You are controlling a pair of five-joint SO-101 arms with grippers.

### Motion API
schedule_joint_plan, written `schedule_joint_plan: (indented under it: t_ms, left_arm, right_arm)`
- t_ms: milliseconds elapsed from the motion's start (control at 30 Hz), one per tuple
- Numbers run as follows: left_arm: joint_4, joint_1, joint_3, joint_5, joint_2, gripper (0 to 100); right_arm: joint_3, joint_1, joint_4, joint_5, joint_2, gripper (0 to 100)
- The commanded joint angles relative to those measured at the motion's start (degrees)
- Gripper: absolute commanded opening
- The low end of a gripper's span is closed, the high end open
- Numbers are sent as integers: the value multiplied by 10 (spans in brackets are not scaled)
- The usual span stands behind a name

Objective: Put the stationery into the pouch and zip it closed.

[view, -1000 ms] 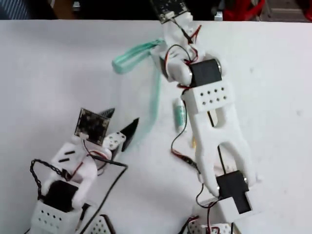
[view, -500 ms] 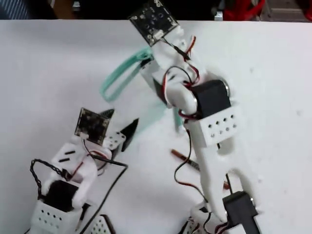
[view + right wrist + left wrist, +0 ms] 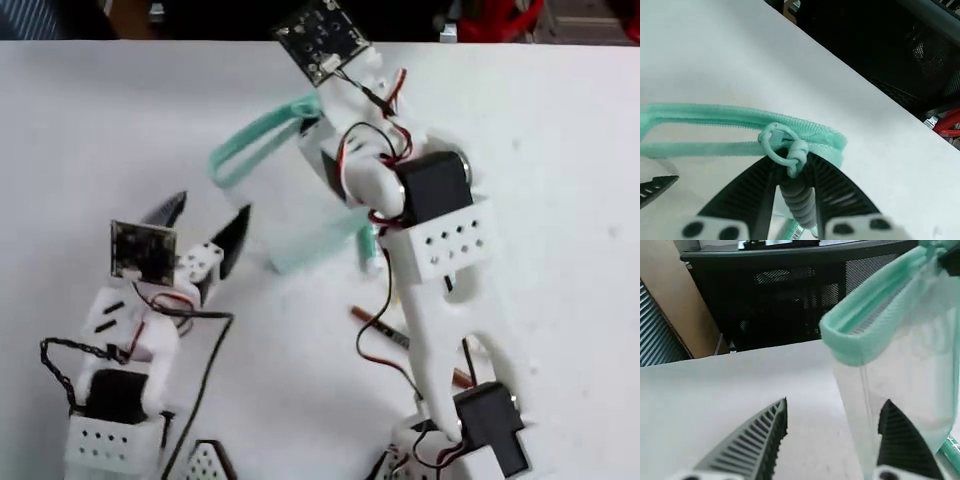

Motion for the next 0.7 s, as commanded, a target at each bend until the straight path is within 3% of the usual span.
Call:
schedule_joint_plan:
  t_ms: [0,100,300,500,667]
  left_arm:
    - [-8,32,-4,-28,-4,318]
    - [-11,80,-4,-53,-1,317]
    - [-55,85,-42,-52,121,321]
    - [-105,65,-135,15,317,317]
    - [-76,65,-148,21,329,289]
  right_arm:
    - [-13,-13,3,7,1,18]
    - [-13,-20,4,7,0,18]
    - [-16,-19,24,7,0,18]
    - [-16,-19,21,7,0,18]
    - [-12,-15,8,7,3,18]
